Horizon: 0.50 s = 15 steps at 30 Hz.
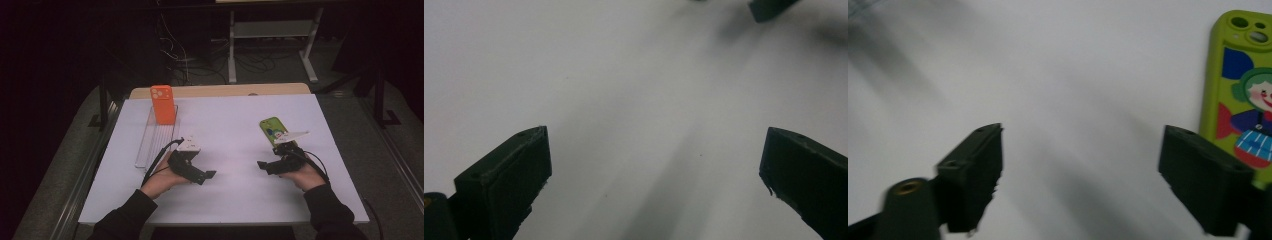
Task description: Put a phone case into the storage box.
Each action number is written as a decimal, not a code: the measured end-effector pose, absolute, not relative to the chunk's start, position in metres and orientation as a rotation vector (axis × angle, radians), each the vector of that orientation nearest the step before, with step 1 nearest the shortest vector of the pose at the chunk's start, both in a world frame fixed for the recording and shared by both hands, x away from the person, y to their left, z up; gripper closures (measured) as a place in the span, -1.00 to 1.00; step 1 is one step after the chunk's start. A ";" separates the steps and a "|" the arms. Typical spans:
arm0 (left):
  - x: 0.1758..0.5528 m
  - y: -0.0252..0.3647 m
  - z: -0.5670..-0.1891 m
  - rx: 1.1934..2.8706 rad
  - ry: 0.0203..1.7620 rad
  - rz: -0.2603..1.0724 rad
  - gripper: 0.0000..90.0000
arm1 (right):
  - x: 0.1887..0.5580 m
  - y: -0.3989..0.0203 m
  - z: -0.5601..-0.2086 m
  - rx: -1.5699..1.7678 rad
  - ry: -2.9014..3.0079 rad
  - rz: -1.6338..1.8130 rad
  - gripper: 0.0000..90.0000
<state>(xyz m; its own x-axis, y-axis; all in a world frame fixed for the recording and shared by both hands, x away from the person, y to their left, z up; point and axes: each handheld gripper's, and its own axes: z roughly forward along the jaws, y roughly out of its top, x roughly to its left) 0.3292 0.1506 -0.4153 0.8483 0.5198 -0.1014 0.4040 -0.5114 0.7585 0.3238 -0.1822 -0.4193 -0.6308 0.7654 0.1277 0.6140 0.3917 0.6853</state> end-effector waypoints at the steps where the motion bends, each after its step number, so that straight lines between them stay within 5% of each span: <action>1: 0.329 0.151 -0.415 2.173 0.669 0.174 -1.00 | 0.320 -0.182 -0.421 1.207 2.440 1.060 -0.73; 5: 0.329 0.151 -0.415 2.174 0.668 0.174 -1.00 | 0.305 -0.182 -0.426 1.168 2.425 1.094 -1.00; 15: 0.329 0.151 -0.415 2.175 0.669 0.173 -1.00 | 0.284 -0.180 -0.437 1.117 2.465 1.131 -1.00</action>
